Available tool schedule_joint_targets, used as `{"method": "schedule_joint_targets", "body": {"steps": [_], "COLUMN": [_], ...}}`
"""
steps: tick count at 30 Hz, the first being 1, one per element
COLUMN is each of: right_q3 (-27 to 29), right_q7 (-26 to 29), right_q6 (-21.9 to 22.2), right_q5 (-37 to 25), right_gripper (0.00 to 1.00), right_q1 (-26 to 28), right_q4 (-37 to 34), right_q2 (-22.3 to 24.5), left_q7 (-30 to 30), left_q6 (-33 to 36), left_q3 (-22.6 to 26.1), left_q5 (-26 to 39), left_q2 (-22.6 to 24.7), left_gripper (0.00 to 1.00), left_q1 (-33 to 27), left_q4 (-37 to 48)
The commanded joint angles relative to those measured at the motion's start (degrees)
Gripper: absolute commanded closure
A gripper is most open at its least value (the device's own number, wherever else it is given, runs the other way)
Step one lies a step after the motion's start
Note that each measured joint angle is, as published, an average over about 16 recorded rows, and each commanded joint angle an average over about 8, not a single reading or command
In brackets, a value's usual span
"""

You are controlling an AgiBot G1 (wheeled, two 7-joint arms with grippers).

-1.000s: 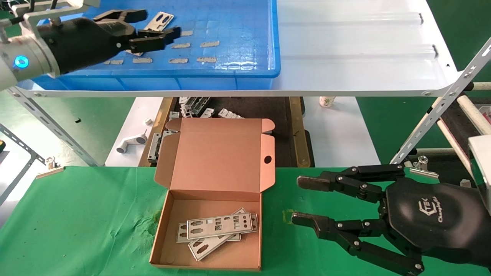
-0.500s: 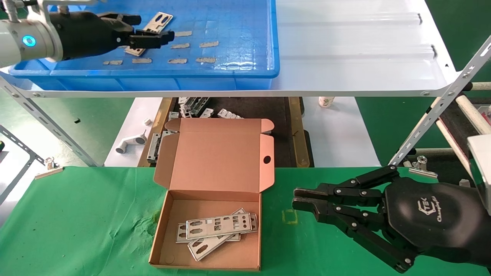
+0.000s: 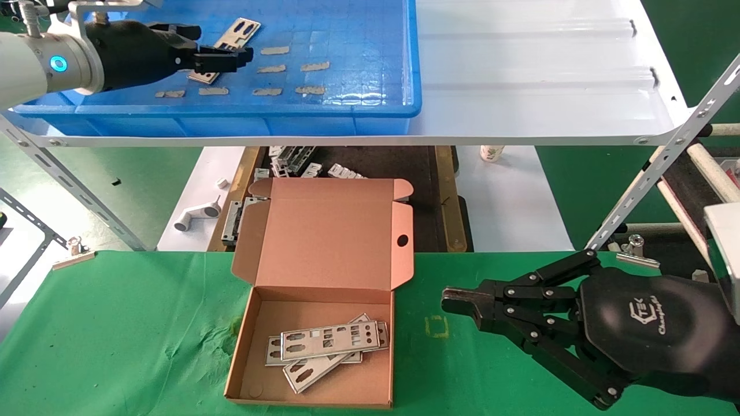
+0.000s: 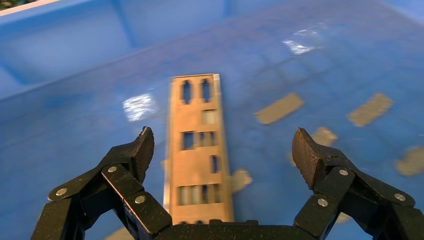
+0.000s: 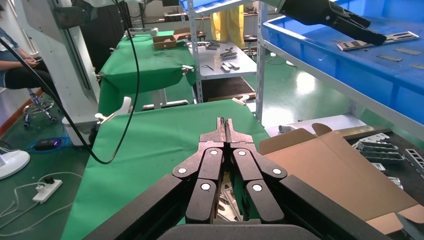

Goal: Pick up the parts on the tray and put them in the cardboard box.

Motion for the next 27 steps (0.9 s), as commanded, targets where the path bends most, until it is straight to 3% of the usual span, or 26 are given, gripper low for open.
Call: {"method": "schedule_joint_targets", "body": {"steps": [1,9,27], "right_q3": [0.00,0.00,0.00], "right_q7": [0.00,0.00,0.00], "right_q6": [0.00,0.00,0.00], "right_q5": [0.00,0.00,0.00], "right_gripper": [1.00,1.00,1.00], "right_q1": [0.00,0.00,0.00], "right_q4": [0.00,0.00,0.00], "right_q2": [0.00,0.00,0.00], "left_q7": [0.00,-0.40,-1.00], "left_q6": [-1.64,-7.13,-6.11], "left_q3": [-0.02,-0.29,-0.38], "left_q5": [0.00,-0.37,-0.50], "left_q2": [0.44,2.06,2.50], "left_gripper": [0.98,1.00,1.00], "left_q1": [0.01,0.56,0.95], "left_q4": [0.89,1.86,1.91]}}
